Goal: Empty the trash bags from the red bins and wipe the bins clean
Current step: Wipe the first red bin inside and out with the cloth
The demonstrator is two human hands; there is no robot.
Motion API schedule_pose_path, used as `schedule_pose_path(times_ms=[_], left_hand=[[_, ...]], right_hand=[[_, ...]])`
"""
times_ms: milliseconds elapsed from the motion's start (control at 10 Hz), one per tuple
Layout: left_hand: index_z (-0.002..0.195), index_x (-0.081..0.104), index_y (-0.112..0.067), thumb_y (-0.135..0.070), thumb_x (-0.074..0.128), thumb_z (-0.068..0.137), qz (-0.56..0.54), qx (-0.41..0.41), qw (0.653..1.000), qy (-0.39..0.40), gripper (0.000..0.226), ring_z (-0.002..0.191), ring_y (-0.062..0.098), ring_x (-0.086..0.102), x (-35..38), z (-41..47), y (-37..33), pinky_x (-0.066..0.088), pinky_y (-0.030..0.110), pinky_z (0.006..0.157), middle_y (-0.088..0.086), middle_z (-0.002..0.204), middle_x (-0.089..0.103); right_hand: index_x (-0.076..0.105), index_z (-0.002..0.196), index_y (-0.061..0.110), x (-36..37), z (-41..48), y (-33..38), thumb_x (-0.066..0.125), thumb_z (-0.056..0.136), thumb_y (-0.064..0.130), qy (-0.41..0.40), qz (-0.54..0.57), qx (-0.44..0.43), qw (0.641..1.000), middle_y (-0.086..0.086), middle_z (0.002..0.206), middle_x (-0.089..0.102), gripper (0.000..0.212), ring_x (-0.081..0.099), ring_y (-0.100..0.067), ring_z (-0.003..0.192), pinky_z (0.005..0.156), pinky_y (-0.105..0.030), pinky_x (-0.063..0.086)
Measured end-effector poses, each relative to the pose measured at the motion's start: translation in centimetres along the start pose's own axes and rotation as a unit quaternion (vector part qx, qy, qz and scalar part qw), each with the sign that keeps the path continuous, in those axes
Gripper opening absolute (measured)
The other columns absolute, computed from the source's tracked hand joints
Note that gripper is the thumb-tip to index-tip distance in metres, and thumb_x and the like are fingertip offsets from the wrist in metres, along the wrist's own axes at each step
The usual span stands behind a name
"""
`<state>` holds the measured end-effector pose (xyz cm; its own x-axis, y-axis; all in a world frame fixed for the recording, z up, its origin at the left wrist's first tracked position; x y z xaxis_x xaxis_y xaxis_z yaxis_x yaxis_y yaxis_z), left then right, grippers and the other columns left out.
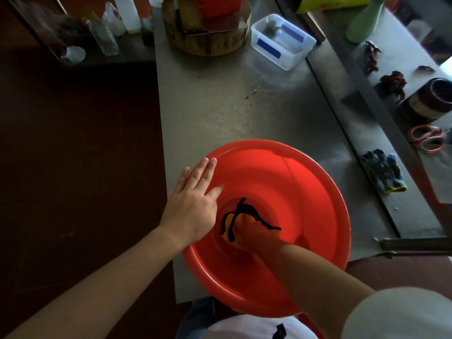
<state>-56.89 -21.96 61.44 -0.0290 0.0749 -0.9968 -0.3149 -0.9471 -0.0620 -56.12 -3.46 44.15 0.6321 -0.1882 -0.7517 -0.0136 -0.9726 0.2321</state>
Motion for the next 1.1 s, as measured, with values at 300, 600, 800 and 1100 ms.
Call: schedule_pose_path(times_ms=[300, 600, 800, 1100], left_hand=[[0.134, 0.063, -0.029, -0.030, 0.035, 0.096, -0.017, -0.014, 1.000, -0.003, 0.046, 0.155, 0.025, -0.002, -0.1, -0.1, -0.2, 0.016, 0.053, 0.124, 0.012, 0.168, 0.005], [0.133, 0.063, -0.028, -0.030, 0.036, 0.096, -0.014, -0.010, 1.000, -0.008, 0.046, 0.155, 0.026, -0.002, 0.3, -0.1, -0.3, 0.017, 0.054, 0.123, 0.013, 0.168, 0.006], [0.136, 0.061, -0.026, -0.029, 0.040, 0.097, -0.016, -0.007, 1.000, -0.003, 0.044, 0.155, 0.026, -0.004, 0.1, -0.4, 0.2, 0.016, 0.054, 0.123, 0.014, 0.167, 0.005], [0.135, 0.062, -0.028, -0.031, 0.037, 0.098, -0.037, -0.016, 0.999, 0.000, 0.045, 0.155, 0.026, -0.005, -0.1, -0.7, 0.3, 0.015, 0.053, 0.124, 0.016, 0.167, 0.005]], right_hand=[[0.046, 0.144, 0.007, -1.4, 0.8, -1.5, 0.039, 0.104, 0.020, 0.101, -0.264, -0.094, 0.955, -0.021, 0.143, 0.042, 0.042, 0.055, -0.038, 0.120, 0.093, -0.050, 0.051], [0.039, 0.147, 0.015, 3.4, -0.3, 4.0, 0.055, 0.099, 0.031, 0.132, -0.305, -0.222, 0.917, -0.014, 0.142, 0.042, 0.053, 0.049, -0.041, 0.124, 0.091, -0.053, 0.051], [0.048, 0.143, 0.010, 1.1, 0.2, -0.5, 0.051, 0.103, 0.031, 0.213, -0.359, -0.166, 0.893, -0.018, 0.146, 0.041, 0.045, 0.050, -0.039, 0.120, 0.086, -0.047, 0.046], [0.037, 0.150, 0.007, -1.8, 1.1, -1.5, 0.043, 0.107, 0.027, 0.193, -0.313, -0.184, 0.912, -0.019, 0.149, 0.044, 0.048, 0.052, -0.038, 0.126, 0.103, -0.044, 0.044]])
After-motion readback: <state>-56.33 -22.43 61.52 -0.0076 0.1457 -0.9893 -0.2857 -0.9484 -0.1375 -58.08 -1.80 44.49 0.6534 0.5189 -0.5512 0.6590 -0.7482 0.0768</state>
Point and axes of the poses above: each hand's wrist, its own z-axis towards the middle knuckle, its own x-axis out of the palm, y = z × x, the point moved 3 cm from there along z, towards the middle knuckle
